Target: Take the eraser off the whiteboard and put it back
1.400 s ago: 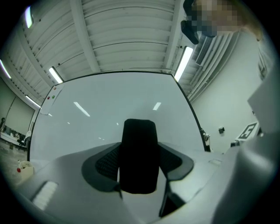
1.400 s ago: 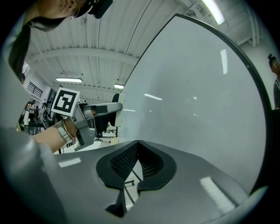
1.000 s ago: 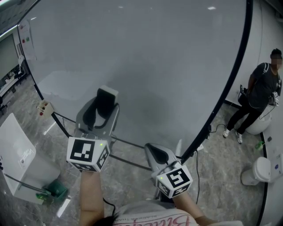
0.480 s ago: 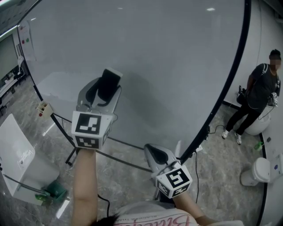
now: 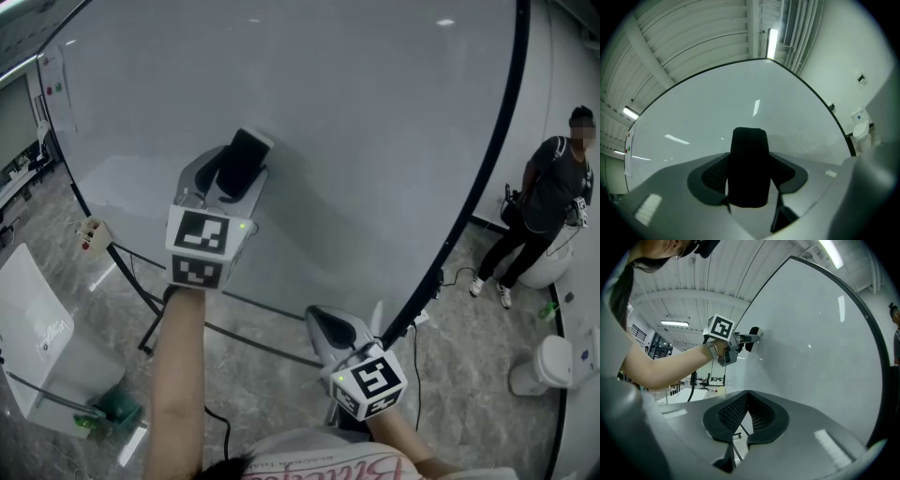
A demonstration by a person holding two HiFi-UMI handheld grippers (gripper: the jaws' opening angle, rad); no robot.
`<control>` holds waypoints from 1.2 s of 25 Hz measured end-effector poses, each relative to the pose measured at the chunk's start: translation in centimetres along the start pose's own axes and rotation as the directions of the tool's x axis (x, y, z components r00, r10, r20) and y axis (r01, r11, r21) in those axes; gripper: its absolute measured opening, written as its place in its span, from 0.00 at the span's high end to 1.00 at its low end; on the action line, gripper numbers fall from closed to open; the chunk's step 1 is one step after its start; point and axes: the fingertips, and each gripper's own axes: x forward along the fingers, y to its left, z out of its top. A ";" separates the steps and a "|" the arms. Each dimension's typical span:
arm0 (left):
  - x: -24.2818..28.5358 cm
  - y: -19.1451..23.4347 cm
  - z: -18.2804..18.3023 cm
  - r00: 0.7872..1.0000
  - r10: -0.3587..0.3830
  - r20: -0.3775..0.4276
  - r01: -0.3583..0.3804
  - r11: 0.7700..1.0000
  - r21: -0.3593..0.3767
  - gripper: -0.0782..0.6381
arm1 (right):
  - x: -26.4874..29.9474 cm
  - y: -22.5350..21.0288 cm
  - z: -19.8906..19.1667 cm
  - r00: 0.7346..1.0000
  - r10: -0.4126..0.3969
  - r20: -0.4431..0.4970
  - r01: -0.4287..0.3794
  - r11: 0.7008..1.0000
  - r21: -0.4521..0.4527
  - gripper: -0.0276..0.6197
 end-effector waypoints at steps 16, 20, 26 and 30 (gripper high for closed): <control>1.2 0.0 -0.4 1.000 -0.015 -0.025 0.016 0.999 0.029 0.53 | 0.3 0.0 -0.2 1.000 0.004 -0.003 -0.004 1.000 0.005 0.95; 1.5 -0.3 -1.0 0.999 -0.019 -0.049 0.022 0.998 0.053 0.49 | 0.3 0.1 -0.3 1.000 0.005 -0.006 -0.005 1.000 0.008 0.96; 0.4 -0.3 -1.8 0.999 -0.012 -0.039 0.013 1.000 0.016 0.48 | 0.3 0.0 -0.6 1.000 0.003 -0.016 -0.003 1.000 0.009 0.95; -1.1 0.0 -1.9 1.000 0.016 -0.012 -0.016 1.000 -0.023 0.49 | 0.5 0.3 -0.6 1.000 0.008 -0.015 -0.008 1.000 0.012 0.96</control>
